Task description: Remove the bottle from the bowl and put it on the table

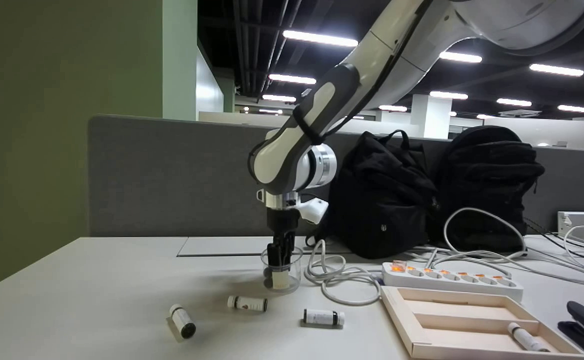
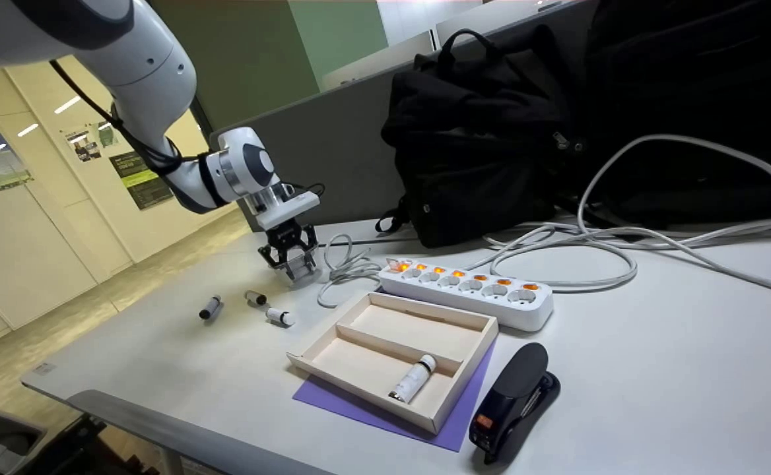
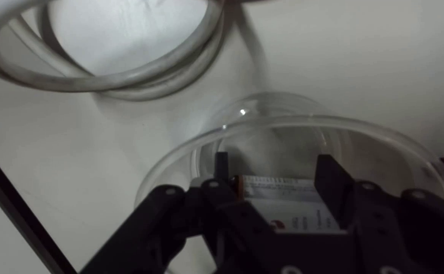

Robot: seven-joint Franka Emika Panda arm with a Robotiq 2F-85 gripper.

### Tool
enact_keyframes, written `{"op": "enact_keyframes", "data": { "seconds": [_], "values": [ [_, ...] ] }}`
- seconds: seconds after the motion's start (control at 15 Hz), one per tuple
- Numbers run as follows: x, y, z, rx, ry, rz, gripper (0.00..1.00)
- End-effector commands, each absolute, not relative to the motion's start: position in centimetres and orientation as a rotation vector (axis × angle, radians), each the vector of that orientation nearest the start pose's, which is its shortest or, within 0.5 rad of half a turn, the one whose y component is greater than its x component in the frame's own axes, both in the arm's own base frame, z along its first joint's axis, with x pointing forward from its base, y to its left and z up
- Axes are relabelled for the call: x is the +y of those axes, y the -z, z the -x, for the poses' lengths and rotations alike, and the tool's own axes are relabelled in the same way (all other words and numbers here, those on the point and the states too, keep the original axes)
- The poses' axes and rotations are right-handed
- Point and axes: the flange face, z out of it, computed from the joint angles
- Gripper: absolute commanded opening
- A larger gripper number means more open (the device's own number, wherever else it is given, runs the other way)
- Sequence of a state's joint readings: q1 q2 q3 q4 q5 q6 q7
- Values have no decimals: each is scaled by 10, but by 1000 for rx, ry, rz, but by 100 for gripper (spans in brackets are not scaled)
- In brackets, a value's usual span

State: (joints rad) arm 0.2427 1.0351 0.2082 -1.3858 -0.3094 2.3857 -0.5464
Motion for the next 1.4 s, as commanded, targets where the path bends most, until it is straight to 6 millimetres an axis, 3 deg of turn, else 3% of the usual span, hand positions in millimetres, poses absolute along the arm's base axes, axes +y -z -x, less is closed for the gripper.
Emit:
{"op": "enact_keyframes", "data": {
  "seconds": [0.0, 0.4, 0.93, 1.33],
  "values": [
    [286, -89, -662, -1712, 27, 2623, 88],
    [293, -104, -667, -1736, 100, 2568, 88],
    [293, -93, -662, -1680, 47, 2529, 88],
    [283, -69, -656, -1659, -32, 2605, 88]
  ]
}}
